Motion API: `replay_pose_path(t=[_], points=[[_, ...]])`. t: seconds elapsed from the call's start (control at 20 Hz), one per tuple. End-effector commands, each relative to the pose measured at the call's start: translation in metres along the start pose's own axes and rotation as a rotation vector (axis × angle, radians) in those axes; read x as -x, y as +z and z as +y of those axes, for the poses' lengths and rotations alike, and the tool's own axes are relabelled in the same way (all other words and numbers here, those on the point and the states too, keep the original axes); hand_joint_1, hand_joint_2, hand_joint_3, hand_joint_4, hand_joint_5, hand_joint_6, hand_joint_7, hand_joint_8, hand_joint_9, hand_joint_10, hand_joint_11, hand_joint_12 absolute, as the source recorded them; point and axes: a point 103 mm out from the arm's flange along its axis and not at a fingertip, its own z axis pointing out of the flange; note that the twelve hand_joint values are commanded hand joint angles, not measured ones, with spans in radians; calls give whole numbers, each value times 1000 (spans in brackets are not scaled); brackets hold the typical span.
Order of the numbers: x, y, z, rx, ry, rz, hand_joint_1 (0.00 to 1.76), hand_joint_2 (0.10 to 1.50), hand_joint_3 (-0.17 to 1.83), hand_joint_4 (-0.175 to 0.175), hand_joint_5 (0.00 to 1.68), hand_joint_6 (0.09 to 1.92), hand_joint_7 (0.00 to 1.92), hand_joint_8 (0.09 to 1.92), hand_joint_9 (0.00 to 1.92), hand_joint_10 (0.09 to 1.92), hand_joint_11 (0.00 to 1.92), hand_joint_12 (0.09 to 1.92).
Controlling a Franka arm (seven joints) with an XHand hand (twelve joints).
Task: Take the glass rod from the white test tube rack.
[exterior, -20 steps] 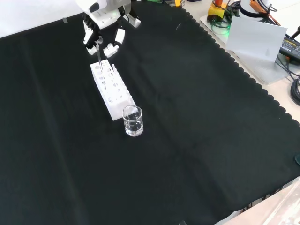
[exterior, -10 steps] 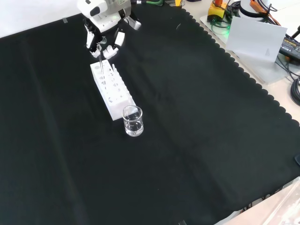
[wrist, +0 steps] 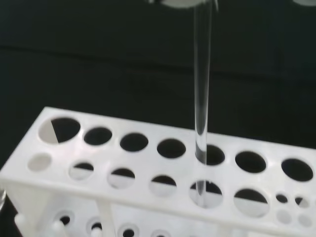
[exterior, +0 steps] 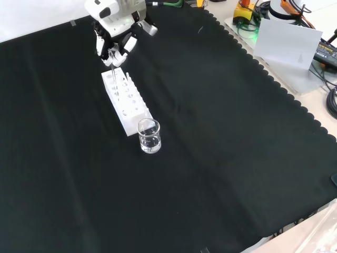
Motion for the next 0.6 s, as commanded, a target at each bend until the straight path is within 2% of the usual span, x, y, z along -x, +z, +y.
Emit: replay_pose_path(t=[0.05,0.35,0.6], points=[[-9,-16,1,55,23,-27,1293,778,585,-175,1043,809,1164,1088,1581,765,1682,614],[-15,-44,-8,87,41,-74,1302,683,752,-175,1075,806,1186,1132,1624,746,1675,623],[-14,-65,-20,83,61,-62,1309,659,766,-175,1127,718,1207,1108,1644,720,1670,646]])
